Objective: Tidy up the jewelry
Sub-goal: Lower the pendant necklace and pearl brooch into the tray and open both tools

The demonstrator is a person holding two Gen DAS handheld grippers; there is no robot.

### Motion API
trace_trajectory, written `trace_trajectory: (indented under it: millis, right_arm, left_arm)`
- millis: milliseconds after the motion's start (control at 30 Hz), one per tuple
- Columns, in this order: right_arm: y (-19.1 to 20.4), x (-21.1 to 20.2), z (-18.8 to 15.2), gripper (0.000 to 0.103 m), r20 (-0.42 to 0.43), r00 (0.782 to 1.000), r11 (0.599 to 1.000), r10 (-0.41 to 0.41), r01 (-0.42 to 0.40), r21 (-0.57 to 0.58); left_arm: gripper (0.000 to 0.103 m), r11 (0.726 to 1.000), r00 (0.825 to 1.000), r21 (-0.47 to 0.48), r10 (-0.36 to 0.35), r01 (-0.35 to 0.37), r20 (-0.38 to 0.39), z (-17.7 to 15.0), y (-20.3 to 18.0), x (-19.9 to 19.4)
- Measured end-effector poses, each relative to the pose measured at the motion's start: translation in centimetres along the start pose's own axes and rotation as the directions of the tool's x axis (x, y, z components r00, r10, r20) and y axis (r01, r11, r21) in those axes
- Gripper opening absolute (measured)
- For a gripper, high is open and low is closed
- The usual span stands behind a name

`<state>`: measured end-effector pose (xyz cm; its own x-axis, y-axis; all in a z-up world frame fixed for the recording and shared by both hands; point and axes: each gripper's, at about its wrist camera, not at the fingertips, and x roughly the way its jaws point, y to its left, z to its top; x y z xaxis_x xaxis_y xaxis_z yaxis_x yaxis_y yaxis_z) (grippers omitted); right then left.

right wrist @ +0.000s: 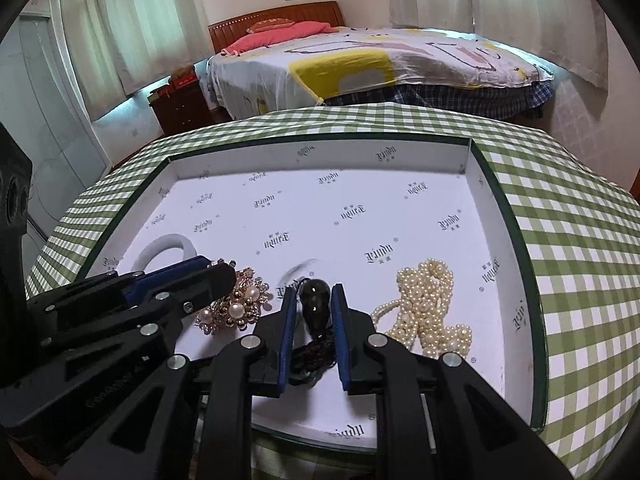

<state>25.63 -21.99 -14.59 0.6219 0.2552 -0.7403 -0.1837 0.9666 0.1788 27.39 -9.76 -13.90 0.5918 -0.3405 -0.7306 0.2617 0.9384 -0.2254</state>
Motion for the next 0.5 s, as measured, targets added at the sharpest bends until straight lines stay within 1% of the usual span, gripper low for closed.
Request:
trace_trajectory:
  millis: [33, 100, 133, 200, 267, 367, 500]
  right_arm:
    - [0.0, 0.0, 0.0, 0.020, 0.001, 1.000, 1.000, -0.003, 0.003, -0.001]
    - [-0.1, -0.1, 0.1, 0.022, 0.006, 1.000, 1.000, -0.011, 0.011, -0.002]
    - [-0.1, -0.2, 0.2, 0.023, 0.009, 1.000, 1.000, -0.014, 0.014, -0.001]
    - [-0.3, -0.5, 0.2, 0.024, 0.015, 1.000, 1.000, -0.017, 0.017, 0.004]
    - [-0.4, -0.8, 0.3, 0.026, 0.023, 0.999, 1.000, -0.024, 0.024, 0.003]
    - [-0.2, -1.7, 0.3, 0.031, 0.043, 0.998, 0.999, -0.036, 0.036, -0.006]
    - [0.5, -3.5, 0.2, 0.034, 0.077, 0.995, 0.998, -0.057, 0.059, -0.024]
  left_arm:
    - [0.023, 1.000, 1.000, -0.003, -0.002, 0.002, -0.001, 0.0, -0.1, 0.0]
    - [0.031, 1.000, 1.000, -0.011, -0.001, 0.001, 0.003, 0.1, 0.0, -0.2]
    - [0.033, 1.000, 1.000, -0.015, -0.001, 0.002, 0.008, 0.1, 0.1, -0.3]
    - [0.043, 1.000, 1.000, -0.021, 0.001, 0.000, 0.015, 0.2, 0.3, -0.6]
    - [0.048, 1.000, 1.000, -0.025, -0.002, 0.002, 0.027, 0.3, 0.4, -1.2]
    - [0.052, 1.000, 0.998, -0.029, -0.004, 0.006, 0.055, 0.5, 0.4, -2.5]
    - [0.056, 1.000, 0.994, -0.018, 0.003, -0.001, 0.110, 0.9, 0.2, -4.9]
